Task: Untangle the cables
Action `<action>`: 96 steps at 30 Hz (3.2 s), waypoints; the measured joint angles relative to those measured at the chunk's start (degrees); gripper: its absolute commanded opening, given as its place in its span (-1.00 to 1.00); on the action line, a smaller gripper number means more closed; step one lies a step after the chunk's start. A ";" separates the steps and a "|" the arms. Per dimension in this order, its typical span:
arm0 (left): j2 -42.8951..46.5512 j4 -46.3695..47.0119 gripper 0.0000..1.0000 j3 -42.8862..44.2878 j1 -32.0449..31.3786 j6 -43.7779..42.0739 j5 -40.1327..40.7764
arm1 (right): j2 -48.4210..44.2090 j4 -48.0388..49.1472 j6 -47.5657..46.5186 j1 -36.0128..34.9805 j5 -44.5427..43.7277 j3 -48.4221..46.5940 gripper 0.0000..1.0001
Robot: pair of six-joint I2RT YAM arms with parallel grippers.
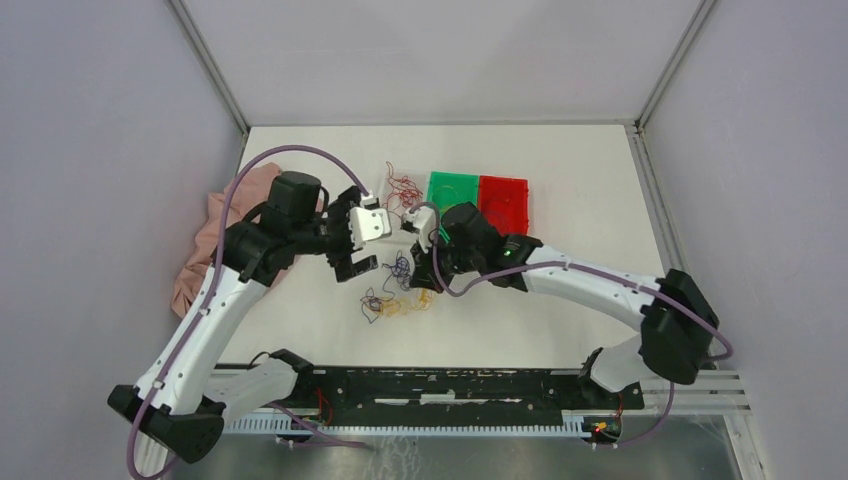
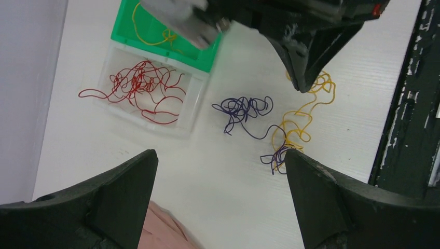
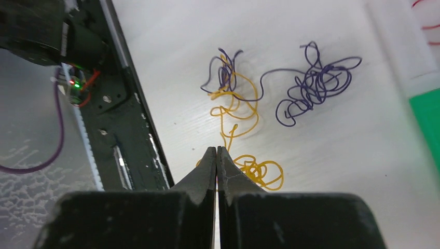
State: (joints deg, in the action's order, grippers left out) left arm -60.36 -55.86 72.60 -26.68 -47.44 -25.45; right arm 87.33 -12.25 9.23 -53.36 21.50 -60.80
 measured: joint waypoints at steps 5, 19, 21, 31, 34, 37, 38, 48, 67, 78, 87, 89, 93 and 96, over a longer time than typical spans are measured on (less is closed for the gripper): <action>6.12 5.07 0.95 -5.40 -0.02 3.39 -6.95 | -9.73 1.86 4.17 0.00 -0.09 -0.11 -0.99; 10.58 21.18 -0.22 -11.91 -0.02 18.05 -20.90 | -12.79 11.47 18.21 0.00 6.08 -7.82 -0.99; 10.73 21.75 -0.55 -11.91 -0.02 18.93 -21.49 | -12.57 12.02 19.23 0.00 6.45 -7.82 -0.99; 12.35 21.79 -0.92 -12.09 -0.04 20.11 -21.66 | -13.33 13.55 20.76 0.13 4.50 -7.08 -0.05; 12.37 21.97 -0.94 -12.07 -0.04 21.38 -21.70 | -16.28 14.03 19.26 0.11 2.25 -4.09 0.05; 12.09 22.10 -0.94 -11.80 -0.02 23.65 -22.64 | -19.98 16.52 17.07 0.13 0.87 0.52 0.07; 11.78 22.05 -0.94 -11.43 -0.02 24.63 -23.17 | -21.07 17.49 16.22 0.11 0.48 2.19 0.07; 9.27 21.70 -0.94 -8.63 -0.02 31.19 -28.81 | -22.67 23.19 10.97 0.11 -3.50 7.52 0.10; 5.84 19.04 -0.94 -4.35 0.50 33.83 -35.01 | -22.95 37.11 13.49 0.11 -5.77 13.07 0.27; 4.90 16.65 -0.94 -1.92 0.31 33.92 -38.21 | -36.72 30.60 11.04 0.11 -3.89 13.16 0.34; 4.15 16.48 -0.94 -0.87 0.31 34.99 -39.74 | -29.62 32.13 11.06 -0.07 -2.45 13.07 0.34; 4.15 16.52 -0.94 -0.70 0.31 35.39 -39.76 | -28.28 32.79 11.08 -0.20 -2.34 12.87 0.34; 4.15 16.55 -0.94 -0.20 0.31 36.11 -40.22 | -26.67 34.80 11.08 -0.63 -3.02 11.89 0.33; 4.15 16.57 -0.94 -0.02 0.31 36.48 -40.87 | -26.10 37.48 11.52 -1.01 -4.81 11.87 0.33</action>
State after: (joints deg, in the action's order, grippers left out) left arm -56.21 -39.29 72.58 -26.37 -10.96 -66.32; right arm 61.23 25.23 20.75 -54.37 16.69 -48.93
